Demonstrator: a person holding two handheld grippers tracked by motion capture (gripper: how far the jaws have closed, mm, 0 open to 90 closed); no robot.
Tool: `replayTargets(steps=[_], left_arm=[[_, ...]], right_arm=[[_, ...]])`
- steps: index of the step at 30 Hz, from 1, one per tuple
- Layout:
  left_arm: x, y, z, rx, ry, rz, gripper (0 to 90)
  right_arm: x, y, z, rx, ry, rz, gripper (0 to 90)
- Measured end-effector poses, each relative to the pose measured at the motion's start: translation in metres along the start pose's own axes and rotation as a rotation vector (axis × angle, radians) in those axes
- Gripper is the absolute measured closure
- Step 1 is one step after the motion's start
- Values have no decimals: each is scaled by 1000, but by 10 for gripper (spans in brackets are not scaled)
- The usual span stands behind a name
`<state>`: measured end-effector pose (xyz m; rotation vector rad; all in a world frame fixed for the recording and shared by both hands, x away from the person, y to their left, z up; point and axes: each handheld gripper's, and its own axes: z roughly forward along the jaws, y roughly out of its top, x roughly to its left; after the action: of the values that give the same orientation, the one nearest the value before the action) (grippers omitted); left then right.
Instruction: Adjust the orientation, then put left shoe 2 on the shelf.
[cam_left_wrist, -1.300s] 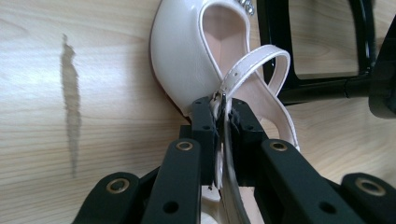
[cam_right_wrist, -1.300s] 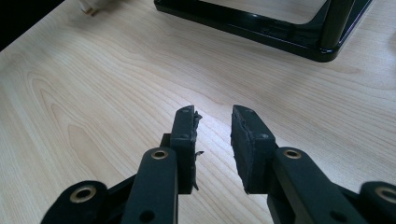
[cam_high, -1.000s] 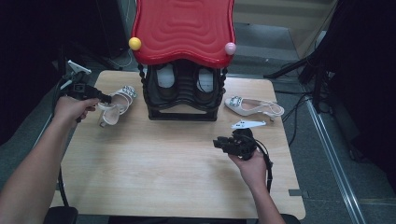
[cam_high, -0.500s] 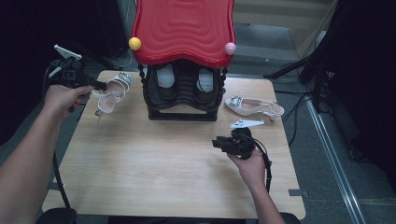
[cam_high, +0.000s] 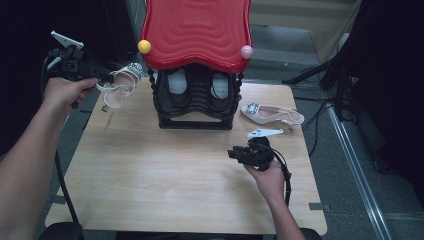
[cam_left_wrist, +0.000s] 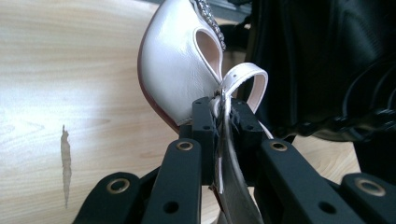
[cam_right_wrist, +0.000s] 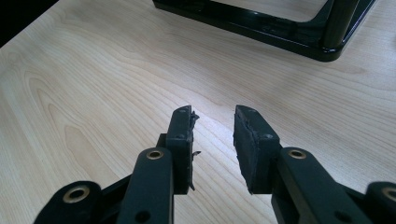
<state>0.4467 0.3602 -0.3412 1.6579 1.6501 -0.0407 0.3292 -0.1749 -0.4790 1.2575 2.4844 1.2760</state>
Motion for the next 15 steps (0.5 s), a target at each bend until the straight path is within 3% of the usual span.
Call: replayTargets(steps=[6,9,14,15], left_arm=[[-12,10,-16,-48,-5,-18,835],[-20,18,-29,-56,-4,12,835],[-37,31,-48,-100,-11,15,835],[-41,34,-54,-98,-9,31,835]], right_arm=[[0,0,-1,-3,0,-2,689],[1,0,-1,-2,-2,-4,690],[1,0,-1,-1,-2,-2,690],[1,0,-1,1,-2,-1,690]])
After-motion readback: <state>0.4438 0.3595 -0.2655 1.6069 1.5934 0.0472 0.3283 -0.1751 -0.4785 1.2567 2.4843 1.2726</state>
